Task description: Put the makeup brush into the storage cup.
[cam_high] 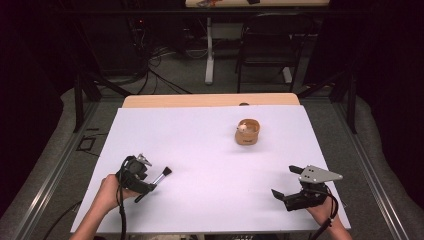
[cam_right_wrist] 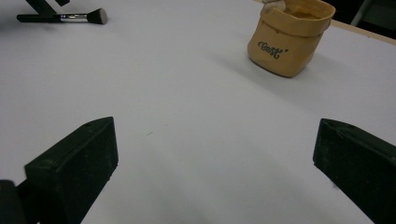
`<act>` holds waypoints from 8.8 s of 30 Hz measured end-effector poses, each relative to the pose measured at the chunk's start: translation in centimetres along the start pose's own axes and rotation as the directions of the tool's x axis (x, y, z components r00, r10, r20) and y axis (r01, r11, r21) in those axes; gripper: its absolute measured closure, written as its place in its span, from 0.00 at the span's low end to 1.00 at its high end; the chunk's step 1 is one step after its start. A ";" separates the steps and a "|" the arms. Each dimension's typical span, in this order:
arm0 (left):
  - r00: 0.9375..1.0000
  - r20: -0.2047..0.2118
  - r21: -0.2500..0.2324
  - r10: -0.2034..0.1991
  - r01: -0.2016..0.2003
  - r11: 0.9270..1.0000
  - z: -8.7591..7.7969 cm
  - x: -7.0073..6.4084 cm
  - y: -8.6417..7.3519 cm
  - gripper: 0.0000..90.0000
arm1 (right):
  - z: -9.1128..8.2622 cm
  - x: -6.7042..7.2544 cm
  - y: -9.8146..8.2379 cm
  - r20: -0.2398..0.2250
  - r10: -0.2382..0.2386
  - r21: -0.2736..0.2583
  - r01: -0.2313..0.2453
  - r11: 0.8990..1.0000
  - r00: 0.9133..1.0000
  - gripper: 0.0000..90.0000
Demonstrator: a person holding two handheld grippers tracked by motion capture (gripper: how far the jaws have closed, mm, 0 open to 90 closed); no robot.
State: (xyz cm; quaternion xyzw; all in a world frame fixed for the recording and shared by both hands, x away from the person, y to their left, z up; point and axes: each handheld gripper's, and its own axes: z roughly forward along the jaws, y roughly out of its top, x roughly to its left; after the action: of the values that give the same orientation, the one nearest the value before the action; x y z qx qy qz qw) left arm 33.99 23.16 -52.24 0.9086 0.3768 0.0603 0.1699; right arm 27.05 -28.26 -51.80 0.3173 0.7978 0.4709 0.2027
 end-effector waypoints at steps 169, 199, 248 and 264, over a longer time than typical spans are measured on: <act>0.959 0.167 -0.617 0.228 -0.079 0.783 1.2 -8.8 7.7 0.88 | 1.5 1.0 3.0 -0.024 0.075 0.036 -0.074 0.997 0.997 0.00; 0.943 0.225 -0.698 0.247 -0.021 0.715 4.6 -12.3 10.8 0.88 | 3.2 1.5 4.8 -0.087 0.085 -0.028 -0.088 0.996 0.993 0.00; 0.931 0.222 -0.756 0.289 -0.023 0.654 6.6 -16.0 12.4 0.88 | 6.3 1.4 6.0 -0.120 0.287 -0.081 -0.297 0.951 0.950 0.79; 0.934 0.207 -0.702 0.290 -0.064 0.709 5.5 -15.3 12.1 0.46 | 6.2 2.4 6.5 -0.092 0.175 -0.067 -0.182 0.981 0.980 0.85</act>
State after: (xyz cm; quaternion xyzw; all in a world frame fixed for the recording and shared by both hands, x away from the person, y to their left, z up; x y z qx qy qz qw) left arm 32.51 2.95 -52.79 0.8115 0.2070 0.0715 0.5418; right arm 31.26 -20.47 -49.10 0.3592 0.7557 0.5302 0.1370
